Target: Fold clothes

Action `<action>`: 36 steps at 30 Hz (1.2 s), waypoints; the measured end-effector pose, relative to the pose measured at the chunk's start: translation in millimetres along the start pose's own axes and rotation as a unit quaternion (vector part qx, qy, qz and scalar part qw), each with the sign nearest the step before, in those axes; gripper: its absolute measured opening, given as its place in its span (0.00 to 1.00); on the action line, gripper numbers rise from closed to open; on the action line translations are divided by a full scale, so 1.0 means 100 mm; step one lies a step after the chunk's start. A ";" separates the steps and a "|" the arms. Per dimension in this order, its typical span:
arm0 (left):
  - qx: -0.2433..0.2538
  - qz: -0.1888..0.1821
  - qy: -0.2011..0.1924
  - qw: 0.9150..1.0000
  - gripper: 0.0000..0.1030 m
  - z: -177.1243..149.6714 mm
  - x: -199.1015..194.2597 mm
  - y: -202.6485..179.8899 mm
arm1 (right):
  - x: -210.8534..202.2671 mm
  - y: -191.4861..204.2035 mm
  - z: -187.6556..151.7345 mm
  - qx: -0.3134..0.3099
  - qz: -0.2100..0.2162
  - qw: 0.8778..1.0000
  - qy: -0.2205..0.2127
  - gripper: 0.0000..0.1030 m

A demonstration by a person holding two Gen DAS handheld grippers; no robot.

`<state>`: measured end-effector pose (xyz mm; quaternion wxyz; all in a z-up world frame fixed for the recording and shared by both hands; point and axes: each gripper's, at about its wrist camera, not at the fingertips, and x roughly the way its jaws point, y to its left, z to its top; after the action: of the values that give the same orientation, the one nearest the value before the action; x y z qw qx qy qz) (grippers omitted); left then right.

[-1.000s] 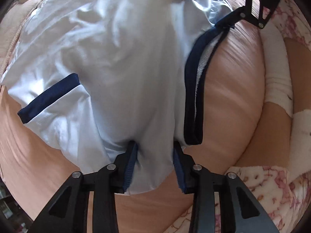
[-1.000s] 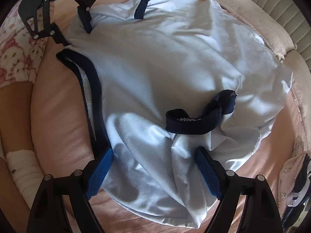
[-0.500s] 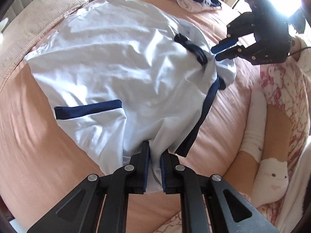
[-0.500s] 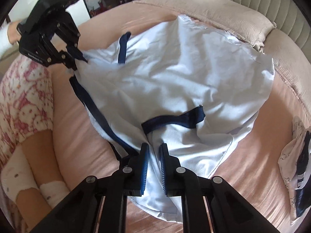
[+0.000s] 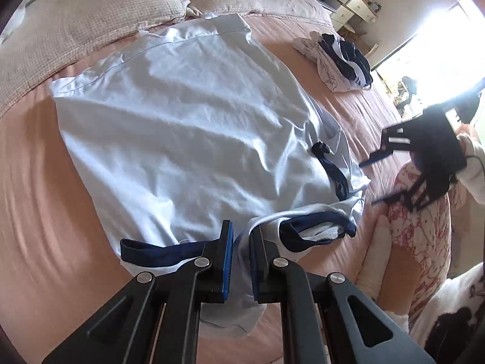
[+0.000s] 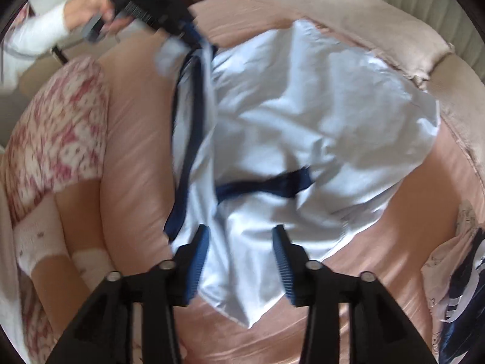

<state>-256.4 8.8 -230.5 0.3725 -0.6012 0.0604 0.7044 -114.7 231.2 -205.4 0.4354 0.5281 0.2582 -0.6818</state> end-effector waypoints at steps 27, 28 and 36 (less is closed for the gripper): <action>-0.046 -0.022 -0.059 0.997 0.08 -0.08 -0.33 0.06 | 0.05 -0.29 -0.11 0.001 0.048 0.997 -0.056 0.10; -0.048 -0.024 -0.067 0.996 0.08 -0.06 -0.39 0.10 | -0.01 -0.39 -0.05 0.013 0.065 0.996 -0.067 0.10; -0.058 -0.007 -0.059 0.997 0.08 0.25 -0.47 0.61 | -0.23 -1.31 0.60 0.103 0.177 0.973 -0.104 0.11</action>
<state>-313.5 -43.1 -203.6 0.3453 -0.5797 -0.0065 0.7380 -256.3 253.8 -179.1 0.5168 0.5332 0.0425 -0.6685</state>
